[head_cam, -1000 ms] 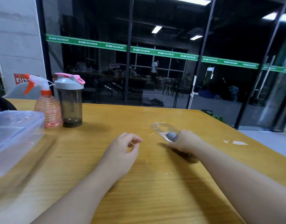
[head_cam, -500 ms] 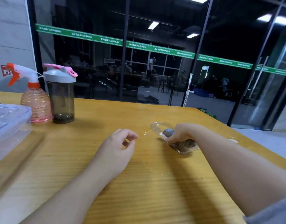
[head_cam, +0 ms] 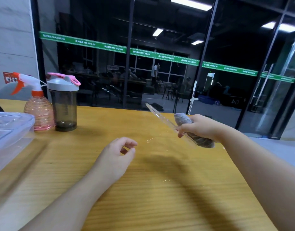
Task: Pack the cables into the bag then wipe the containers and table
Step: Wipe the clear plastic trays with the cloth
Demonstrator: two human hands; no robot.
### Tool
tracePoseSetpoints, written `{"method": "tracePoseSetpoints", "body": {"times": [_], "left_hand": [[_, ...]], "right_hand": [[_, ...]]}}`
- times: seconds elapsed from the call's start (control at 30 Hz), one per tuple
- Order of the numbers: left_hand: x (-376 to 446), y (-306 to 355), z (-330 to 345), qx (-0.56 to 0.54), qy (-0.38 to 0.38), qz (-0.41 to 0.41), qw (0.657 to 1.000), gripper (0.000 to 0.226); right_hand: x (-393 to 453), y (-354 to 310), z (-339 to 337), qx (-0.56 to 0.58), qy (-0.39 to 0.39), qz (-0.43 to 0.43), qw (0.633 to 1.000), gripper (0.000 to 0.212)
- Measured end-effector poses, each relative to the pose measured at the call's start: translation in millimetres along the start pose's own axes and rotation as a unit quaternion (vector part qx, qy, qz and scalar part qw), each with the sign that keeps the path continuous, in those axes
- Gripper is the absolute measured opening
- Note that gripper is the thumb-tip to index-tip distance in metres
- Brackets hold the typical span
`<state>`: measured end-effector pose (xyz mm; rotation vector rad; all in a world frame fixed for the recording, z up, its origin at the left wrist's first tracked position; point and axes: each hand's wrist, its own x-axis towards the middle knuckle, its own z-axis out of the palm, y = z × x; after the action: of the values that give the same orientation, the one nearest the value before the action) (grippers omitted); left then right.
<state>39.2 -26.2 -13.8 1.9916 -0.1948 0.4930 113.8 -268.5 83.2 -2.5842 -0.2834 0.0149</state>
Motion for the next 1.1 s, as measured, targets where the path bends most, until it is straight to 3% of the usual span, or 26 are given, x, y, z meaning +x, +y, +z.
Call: {"method": "tracePoseSetpoints", "body": {"times": [0.07,0.13,0.2,0.33,0.47,0.6,0.67,0.73,0.9,1.1], "left_hand": [[-0.6,3.9,2.4,-0.084,-0.019,-0.050,0.995,0.012],[-1.6,7.8,5.7,-0.154,-0.055,-0.090,0.982,0.031],[-3.9,11.3,9.9,-0.192,-0.087,-0.114,0.971,0.053],[-9.4,14.8,13.5,-0.224,-0.105,-0.132,0.960,0.048],[-8.6,14.2,10.8,-0.256,-0.073,-0.144,0.953,0.044],[-6.0,21.7,5.1,-0.266,-0.012,-0.096,0.959,0.021],[-4.6,18.7,0.5,-0.178,0.074,-0.018,0.981,0.012],[-4.5,15.4,-4.3,-0.080,0.124,0.059,0.987,0.017],[-3.9,12.1,-8.9,-0.059,0.149,0.100,0.982,0.007],[-0.6,6.8,-11.5,0.030,0.154,0.077,0.985,0.027]], "right_hand": [[-15.5,-5.8,0.7,0.171,-0.053,-0.030,0.983,0.027],[-28.7,-10.4,6.7,0.277,-0.109,-0.030,0.954,0.028],[-37.8,-15.1,17.4,0.327,-0.148,-0.019,0.933,0.030],[-44.3,-20.6,38.2,0.399,-0.165,-0.029,0.901,0.040],[-45.5,-27.5,43.7,0.390,-0.133,-0.064,0.909,0.039],[-52.2,-41.2,39.3,0.142,-0.046,-0.142,0.979,0.015],[-54.3,-48.3,40.0,0.038,-0.033,-0.159,0.986,0.011],[-55.2,-53.8,41.5,-0.060,-0.018,-0.167,0.984,0.011],[-54.6,-50.1,40.7,-0.260,0.023,-0.219,0.940,0.011],[-38.5,-17.8,32.9,-0.391,0.096,-0.341,0.849,0.037]]}}
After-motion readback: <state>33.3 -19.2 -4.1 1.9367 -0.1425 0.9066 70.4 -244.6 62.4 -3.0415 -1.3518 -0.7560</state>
